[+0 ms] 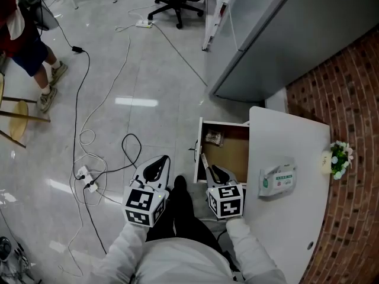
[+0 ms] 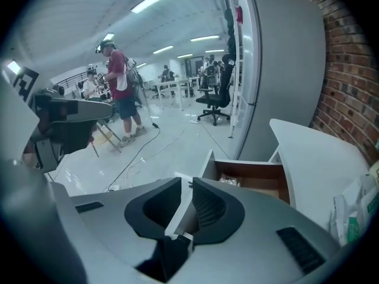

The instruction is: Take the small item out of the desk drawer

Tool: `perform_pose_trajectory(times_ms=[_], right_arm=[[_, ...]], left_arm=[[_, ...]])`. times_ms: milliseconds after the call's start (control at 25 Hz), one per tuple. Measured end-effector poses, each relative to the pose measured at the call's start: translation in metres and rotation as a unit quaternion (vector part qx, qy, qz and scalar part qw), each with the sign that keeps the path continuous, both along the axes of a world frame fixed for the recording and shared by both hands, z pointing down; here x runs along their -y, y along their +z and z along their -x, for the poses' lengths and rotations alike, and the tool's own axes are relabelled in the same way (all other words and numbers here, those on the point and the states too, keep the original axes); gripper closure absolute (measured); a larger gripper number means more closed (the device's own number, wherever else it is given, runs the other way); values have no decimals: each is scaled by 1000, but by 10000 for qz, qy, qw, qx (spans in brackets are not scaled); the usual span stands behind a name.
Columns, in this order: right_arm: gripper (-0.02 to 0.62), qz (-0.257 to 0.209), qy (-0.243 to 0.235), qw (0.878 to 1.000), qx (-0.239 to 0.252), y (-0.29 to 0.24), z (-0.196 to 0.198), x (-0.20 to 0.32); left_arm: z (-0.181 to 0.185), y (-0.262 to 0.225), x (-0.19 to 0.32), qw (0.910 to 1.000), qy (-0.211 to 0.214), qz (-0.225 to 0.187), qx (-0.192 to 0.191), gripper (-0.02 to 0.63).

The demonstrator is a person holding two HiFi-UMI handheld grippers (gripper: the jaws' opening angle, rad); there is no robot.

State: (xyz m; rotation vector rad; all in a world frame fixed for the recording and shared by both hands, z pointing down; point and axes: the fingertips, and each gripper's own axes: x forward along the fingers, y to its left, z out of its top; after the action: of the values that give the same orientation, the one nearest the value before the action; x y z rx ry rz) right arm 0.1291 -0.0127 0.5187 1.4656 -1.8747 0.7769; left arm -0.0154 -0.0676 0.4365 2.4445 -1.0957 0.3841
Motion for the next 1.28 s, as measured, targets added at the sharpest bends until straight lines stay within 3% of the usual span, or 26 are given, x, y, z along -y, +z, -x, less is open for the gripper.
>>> perform_pose_trajectory(times_ms=[80, 200, 920, 1280], right_arm=[[494, 113, 9, 9999, -14, 7, -1, 3], [483, 252, -54, 9996, -88, 21, -2, 6], [460, 1603, -507, 9822, -838, 124, -23, 2], [439, 2068, -671, 9722, -872, 155, -20, 6]], left_arm=[[0, 1, 2, 10000, -43, 25, 20, 589], [0, 3, 4, 9999, -102, 71, 39, 589], [1, 45, 13, 9987, -254, 401, 187, 589], [-1, 56, 27, 9979, -315, 505, 240, 589]])
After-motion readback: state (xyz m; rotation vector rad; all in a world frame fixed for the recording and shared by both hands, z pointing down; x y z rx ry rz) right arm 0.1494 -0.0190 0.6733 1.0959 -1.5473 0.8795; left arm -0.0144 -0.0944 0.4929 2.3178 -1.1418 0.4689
